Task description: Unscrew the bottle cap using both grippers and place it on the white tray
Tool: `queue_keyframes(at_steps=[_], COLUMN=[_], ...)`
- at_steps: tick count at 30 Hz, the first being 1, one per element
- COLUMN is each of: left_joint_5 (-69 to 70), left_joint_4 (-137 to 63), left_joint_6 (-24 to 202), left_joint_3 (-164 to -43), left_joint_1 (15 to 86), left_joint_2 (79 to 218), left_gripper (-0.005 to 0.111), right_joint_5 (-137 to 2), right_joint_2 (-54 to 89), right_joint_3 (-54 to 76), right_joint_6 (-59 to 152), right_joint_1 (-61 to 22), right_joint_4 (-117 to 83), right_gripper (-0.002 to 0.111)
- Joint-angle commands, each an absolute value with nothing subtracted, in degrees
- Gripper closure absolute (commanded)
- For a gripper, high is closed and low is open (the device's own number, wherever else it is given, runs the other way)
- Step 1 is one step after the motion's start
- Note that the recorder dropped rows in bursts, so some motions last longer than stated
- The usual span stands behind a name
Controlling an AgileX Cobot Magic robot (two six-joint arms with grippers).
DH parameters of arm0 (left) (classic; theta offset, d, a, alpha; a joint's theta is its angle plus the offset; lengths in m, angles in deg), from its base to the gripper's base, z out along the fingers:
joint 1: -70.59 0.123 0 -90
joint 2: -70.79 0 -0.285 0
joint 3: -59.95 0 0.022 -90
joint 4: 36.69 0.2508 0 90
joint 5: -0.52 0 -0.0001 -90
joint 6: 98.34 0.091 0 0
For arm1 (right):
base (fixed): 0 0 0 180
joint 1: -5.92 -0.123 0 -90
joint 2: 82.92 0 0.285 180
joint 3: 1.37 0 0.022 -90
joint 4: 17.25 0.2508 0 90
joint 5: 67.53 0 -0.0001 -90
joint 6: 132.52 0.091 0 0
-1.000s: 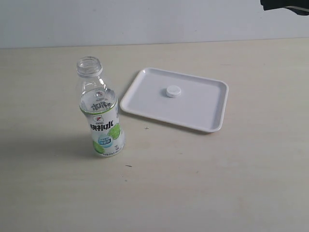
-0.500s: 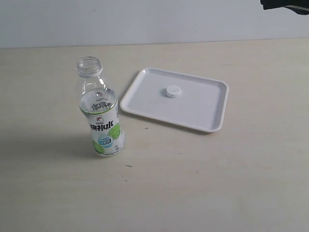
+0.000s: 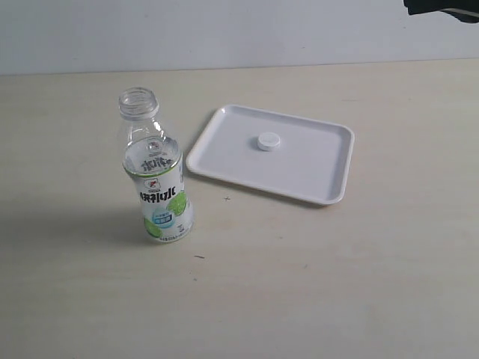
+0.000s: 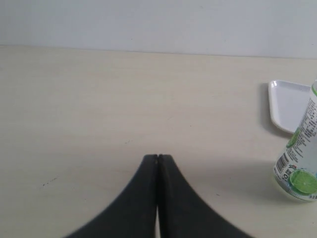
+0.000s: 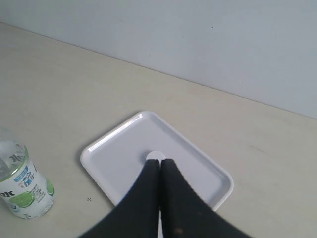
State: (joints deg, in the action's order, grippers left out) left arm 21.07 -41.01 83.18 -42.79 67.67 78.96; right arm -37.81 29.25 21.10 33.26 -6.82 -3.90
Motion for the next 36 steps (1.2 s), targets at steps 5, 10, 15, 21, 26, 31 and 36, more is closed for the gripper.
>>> queue_keyframes(at_steps=[5, 10, 15, 21, 26, 31, 36], left_joint_5=[20.89, 20.89, 20.89, 20.89, 20.89, 20.89, 20.89], left_joint_4=[-40.92, -40.92, -40.92, -40.92, -40.92, -40.92, -40.92], left_joint_6=[82.83, 82.83, 82.83, 82.83, 82.93, 82.93, 82.93], left_joint_3=[-42.83, -42.83, -42.83, -42.83, -42.83, -42.83, -42.83], left_joint_1=[67.99, 67.99, 67.99, 67.99, 67.99, 67.99, 67.99], left_joint_2=[78.58, 78.58, 78.58, 78.58, 78.58, 78.58, 78.58], left_gripper=[0.107, 0.107, 0.107, 0.107, 0.107, 0.107, 0.107], right_joint_5=[-38.66, -38.66, -38.66, -38.66, -39.23, -39.41, -39.41], right_joint_2=[29.59, 29.59, 29.59, 29.59, 29.59, 29.80, 32.10], right_joint_3=[21.40, 21.40, 21.40, 21.40, 21.40, 21.40, 21.40], right_joint_6=[33.22, 33.22, 33.22, 33.22, 33.22, 33.22, 32.07], right_joint_1=[-6.73, -6.73, -6.73, -6.73, -6.73, -6.73, -6.73], right_joint_4=[-3.83, -3.83, -3.83, -3.83, -3.95, -3.94, -4.36], right_gripper=[0.108, 0.108, 0.108, 0.108, 0.108, 0.108, 0.108])
